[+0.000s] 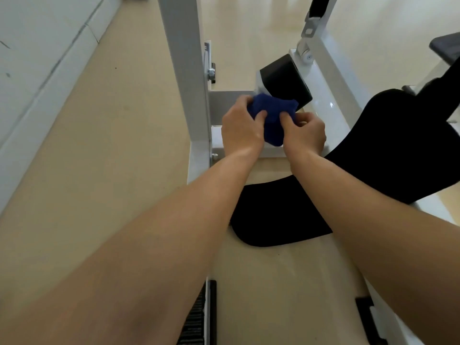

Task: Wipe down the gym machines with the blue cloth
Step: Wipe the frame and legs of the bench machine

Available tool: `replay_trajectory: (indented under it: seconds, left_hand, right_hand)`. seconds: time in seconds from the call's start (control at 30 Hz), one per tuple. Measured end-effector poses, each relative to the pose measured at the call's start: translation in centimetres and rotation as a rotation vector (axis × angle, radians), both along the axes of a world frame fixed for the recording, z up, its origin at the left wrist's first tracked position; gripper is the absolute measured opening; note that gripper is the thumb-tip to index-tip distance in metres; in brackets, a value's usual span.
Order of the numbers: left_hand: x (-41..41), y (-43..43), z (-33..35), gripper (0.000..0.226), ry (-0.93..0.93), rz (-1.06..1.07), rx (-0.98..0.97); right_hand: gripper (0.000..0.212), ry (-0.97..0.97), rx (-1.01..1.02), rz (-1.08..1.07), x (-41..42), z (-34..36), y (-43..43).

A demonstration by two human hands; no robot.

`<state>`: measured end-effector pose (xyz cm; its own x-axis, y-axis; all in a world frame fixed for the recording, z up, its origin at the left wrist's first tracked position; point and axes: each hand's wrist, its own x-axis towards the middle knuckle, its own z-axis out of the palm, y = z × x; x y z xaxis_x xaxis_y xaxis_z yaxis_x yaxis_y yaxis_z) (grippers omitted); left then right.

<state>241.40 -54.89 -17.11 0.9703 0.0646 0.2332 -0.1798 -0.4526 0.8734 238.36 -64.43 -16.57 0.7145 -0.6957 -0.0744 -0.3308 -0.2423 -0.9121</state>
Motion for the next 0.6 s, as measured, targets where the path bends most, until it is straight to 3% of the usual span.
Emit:
replay_trajectory:
  seconds: [0.1,0.27,0.6]
  left_hand:
    - [1.3,-1.4,-0.4,0.028,-0.073,0.084,-0.020]
    - [2.9,-1.1,-2.6,0.027,-0.122,0.096,0.045]
    - [3.3,-1.3,-8.5,0.025,0.163,0.106,0.135]
  right_hand:
    - [0.030,-0.100,0.010,-0.005,1.2,-0.6,0.0]
    - [0.016,-0.106,-0.116,-0.066,3.3,-3.1,-0.7]
    - [0.014,0.128,-0.156,-0.086,4.2,-9.1,-1.2]
